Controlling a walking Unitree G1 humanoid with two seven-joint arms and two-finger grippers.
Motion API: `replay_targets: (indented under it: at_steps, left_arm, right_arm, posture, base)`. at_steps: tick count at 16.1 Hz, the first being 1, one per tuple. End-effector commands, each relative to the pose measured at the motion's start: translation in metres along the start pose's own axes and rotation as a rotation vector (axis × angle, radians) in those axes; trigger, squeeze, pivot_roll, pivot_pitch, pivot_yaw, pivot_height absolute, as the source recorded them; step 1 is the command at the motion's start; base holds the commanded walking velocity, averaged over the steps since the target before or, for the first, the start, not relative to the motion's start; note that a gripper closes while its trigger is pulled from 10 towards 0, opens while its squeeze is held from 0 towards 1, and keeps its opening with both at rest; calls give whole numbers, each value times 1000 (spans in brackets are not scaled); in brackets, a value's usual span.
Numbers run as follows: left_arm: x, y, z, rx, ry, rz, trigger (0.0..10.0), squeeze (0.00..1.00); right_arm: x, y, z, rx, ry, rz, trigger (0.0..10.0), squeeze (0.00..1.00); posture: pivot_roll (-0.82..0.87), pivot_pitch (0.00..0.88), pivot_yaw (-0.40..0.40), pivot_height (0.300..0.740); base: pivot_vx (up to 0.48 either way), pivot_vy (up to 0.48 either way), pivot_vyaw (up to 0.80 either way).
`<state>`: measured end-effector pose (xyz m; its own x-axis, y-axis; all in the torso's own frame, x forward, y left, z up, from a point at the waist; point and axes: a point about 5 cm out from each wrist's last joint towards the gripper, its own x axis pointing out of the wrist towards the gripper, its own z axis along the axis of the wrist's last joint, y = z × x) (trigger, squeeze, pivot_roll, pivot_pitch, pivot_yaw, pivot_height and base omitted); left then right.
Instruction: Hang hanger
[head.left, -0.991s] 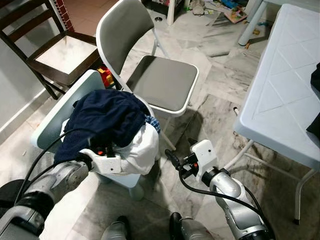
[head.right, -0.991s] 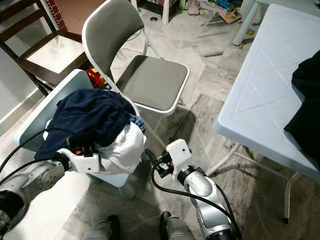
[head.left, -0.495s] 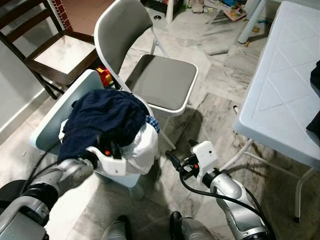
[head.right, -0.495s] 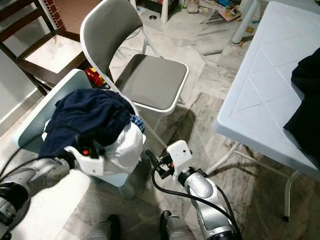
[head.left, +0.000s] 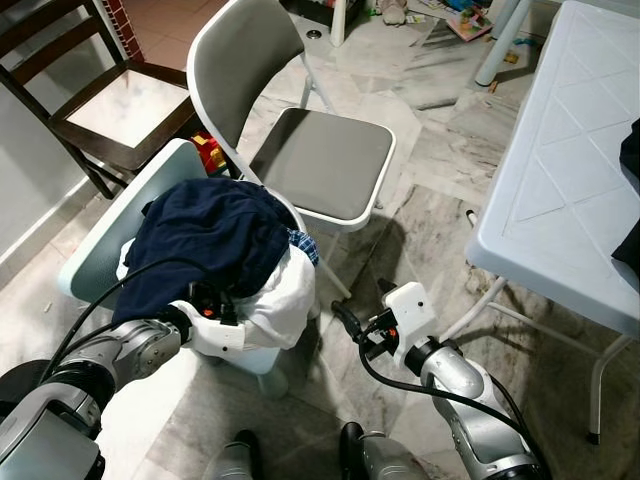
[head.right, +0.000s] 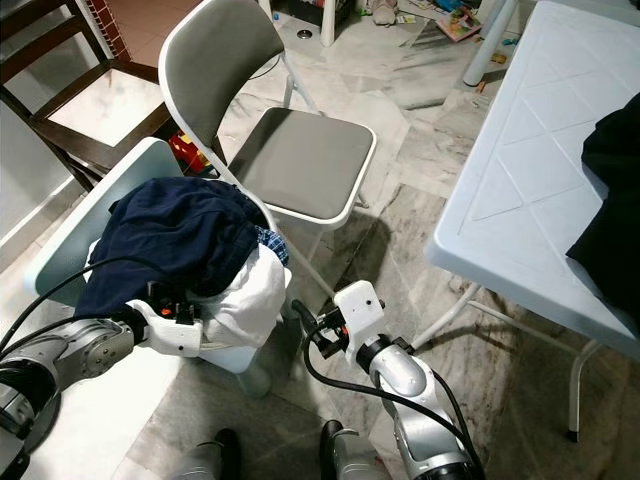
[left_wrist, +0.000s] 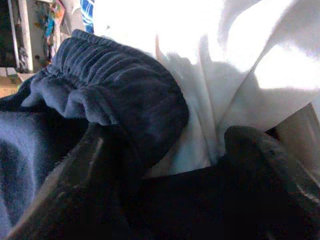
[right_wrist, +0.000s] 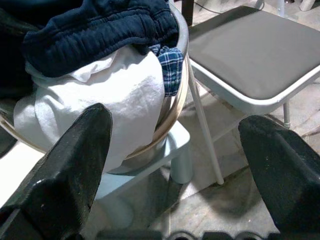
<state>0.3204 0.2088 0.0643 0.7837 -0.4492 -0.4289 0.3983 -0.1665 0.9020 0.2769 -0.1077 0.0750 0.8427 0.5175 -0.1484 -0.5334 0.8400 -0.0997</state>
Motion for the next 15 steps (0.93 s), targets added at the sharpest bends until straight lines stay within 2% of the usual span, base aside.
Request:
replay_targets:
  at_steps: [1,5,9,15]
  left_arm:
    - [-3,-4,-4,-6,13,-16,0,0]
    - [-2,-3,-4,-21,21,-9,0,0]
    - [0,8,-3,-103,22,103,0,0]
    - [3,10,-2,-226,55,141,0,0]
  right_arm:
    - [-3,1,-2,4,7,-5,10000,0]
    - [-2,-1,-1,3,7,-13,10000,0]
    - [-5,0,-4,5,14,-14,10000,0]
    - [-3,-2,-2,-12,13,-6,10000,0]
  posture:
    - [-37,285,-11,740]
    - [-40,287,-10,740]
    - [-39,287,-11,740]
    - [-39,284,-21,740]
  base:
    - [0,0,0]
    - [0,0,0]
    - [0,0,0]
    - [0,0,0]
